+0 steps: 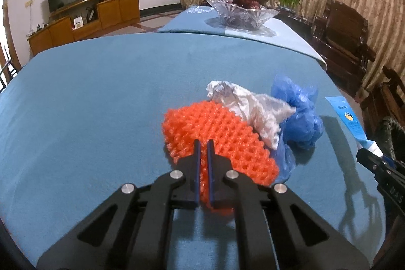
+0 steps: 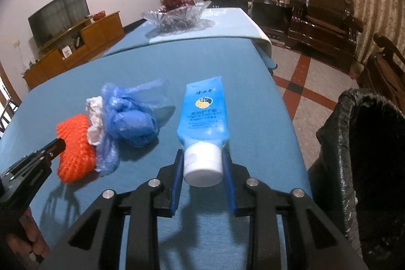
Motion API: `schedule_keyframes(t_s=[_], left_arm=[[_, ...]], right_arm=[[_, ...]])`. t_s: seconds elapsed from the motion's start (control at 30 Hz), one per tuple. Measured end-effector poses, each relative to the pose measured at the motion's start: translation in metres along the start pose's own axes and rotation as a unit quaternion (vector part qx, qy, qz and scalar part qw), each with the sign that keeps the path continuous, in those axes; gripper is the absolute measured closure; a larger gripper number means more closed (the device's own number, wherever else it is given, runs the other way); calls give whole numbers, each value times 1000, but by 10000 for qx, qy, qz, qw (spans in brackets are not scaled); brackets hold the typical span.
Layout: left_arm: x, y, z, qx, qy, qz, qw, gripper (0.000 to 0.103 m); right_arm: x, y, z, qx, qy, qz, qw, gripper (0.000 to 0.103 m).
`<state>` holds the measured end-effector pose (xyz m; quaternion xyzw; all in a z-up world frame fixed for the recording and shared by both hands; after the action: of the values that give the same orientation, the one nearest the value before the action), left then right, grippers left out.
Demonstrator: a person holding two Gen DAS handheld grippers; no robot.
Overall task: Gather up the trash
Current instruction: 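Grasp the orange foam net with the left tool while the right tool holds the tube, then carry the orange net and lotion tube over the bin and release them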
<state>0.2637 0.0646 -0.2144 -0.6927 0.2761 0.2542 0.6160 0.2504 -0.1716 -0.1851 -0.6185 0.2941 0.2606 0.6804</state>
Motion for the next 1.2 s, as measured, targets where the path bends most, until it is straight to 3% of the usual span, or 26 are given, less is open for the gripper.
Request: schedule_keyframes(t_s=[0.37,0.63,0.87,1.2], left_arm=[[-64,-27,-9,160,-44,-601,9981,100],[-104,-44,-44,381,105,-916,9950,100],[-131,-54,-91,611,484,-1176,9900,100],[-136,-47,-182,977,1276,-1152,9803,100]], right_arm=[[-40,-22,5,-111,-253,-461,9986,74],[-82,-36,-2,-141,-348,-787,9962,74],[-121,-45,-30,-34,-301,-1049,9940,74],[-159,-40,-106,301,281,-1213,9918,74]])
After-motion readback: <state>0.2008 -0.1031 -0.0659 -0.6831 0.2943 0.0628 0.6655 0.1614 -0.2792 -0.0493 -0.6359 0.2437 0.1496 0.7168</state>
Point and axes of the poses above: each gripper's, at about its wrist camera, not at the fingertips, and x roughly the way its jaws point, z to its left, y to its underside, the point moved 5 cm from there along x, roughly the way its jaws point, and after that the axes turned 4 degrees about y, right-handed, at the moved point
